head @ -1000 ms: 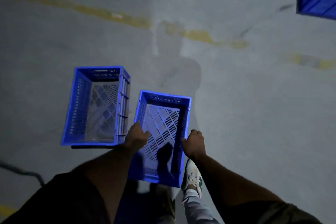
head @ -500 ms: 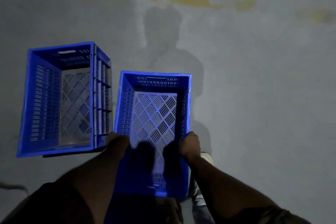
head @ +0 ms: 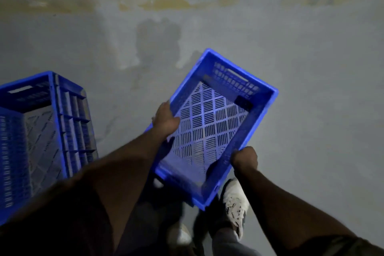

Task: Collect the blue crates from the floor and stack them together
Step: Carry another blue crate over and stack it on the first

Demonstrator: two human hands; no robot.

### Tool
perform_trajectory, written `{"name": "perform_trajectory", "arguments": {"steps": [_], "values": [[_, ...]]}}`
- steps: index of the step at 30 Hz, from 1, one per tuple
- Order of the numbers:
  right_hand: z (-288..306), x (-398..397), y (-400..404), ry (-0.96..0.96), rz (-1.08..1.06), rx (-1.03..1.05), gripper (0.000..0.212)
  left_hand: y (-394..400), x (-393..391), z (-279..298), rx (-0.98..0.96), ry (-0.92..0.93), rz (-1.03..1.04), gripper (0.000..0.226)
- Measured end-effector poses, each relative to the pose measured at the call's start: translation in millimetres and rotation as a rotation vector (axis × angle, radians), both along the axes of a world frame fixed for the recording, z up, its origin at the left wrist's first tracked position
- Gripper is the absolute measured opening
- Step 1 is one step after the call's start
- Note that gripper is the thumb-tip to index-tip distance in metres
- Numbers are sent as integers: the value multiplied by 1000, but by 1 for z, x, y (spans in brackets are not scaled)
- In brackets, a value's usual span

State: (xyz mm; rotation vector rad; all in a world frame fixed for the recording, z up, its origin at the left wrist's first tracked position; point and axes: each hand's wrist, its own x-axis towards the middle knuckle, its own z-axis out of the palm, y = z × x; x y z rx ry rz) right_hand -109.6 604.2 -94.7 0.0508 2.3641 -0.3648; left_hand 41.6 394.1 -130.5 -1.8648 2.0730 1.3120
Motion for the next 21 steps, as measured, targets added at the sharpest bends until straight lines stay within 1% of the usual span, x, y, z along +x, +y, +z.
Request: {"name": "perform_trajectory", "arguments": {"steps": [1,3,5,6,7,8,9,10,11,12,13,15,16,17,18,19,21], "values": [[-3,-4,5,-17,-116,-25,32,3,-27,19,19,35,-73,76],[-16,-6,12,-67,-354,-81,33,19,-70,44,74,134,-137,80],[-36,-1,12,-108,-527,-178,32,42,-94,47,32,148,-155,81],[-44,4,7,-131,-583,-241,27,53,-98,42,-8,133,-150,80],[-43,8,-2,-172,-642,-316,18,63,-96,37,-57,108,-145,80],[-32,11,-12,-237,-713,-414,8,70,-92,28,-99,79,-148,80],[-28,12,-17,-323,-733,-484,8,74,-87,23,-130,19,-155,81],[-26,9,-18,-377,-701,-524,16,77,-82,21,-142,-65,-166,82],[-26,4,-16,-372,-638,-503,19,78,-76,20,-152,-155,-181,85],[-31,-4,-12,-307,-596,-454,17,78,-71,18,-170,-213,-189,87],[-34,-14,-6,-207,-587,-388,21,75,-68,18,-186,-230,-192,89],[-34,-36,8,-53,-554,-206,58,63,-64,17,-254,-185,-204,89],[-31,-46,14,-4,-536,-112,75,56,-63,15,-307,-175,-221,86],[-27,-55,17,22,-537,-56,85,48,-63,13,-357,-204,-257,78],[-22,-63,19,36,-521,-31,88,43,-63,13,-405,-261,-318,66],[-23,-66,19,46,-537,-52,87,41,-64,14,-442,-312,-375,54],[-25,-73,19,86,-597,-100,83,47,-68,16,-474,-304,-407,35]]}}
